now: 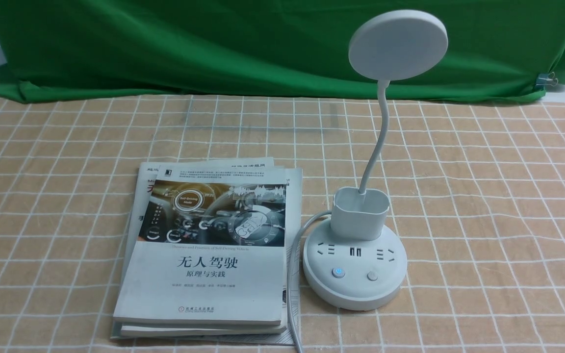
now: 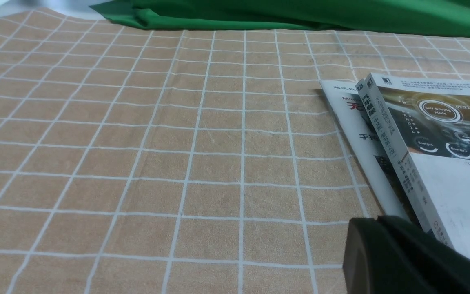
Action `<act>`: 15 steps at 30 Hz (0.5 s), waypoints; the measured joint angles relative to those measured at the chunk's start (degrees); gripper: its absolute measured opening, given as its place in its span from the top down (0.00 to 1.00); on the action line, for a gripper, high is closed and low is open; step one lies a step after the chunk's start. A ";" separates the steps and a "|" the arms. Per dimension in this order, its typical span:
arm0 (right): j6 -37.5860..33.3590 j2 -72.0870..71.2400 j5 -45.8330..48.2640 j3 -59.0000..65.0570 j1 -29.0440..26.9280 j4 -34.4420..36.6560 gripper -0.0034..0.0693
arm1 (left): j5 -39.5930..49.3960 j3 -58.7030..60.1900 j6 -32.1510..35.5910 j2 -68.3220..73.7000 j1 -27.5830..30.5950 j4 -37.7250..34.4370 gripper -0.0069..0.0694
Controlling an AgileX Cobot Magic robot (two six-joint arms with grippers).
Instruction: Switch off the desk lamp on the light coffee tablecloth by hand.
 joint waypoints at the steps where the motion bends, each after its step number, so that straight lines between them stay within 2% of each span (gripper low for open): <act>1: 0.00 0.00 0.00 0.00 0.00 0.00 0.82 | 0.00 0.00 0.00 0.00 0.00 0.00 0.90; 15: -0.05 0.00 0.00 0.00 0.00 0.00 0.78 | 0.00 0.00 0.00 0.00 0.00 0.00 0.90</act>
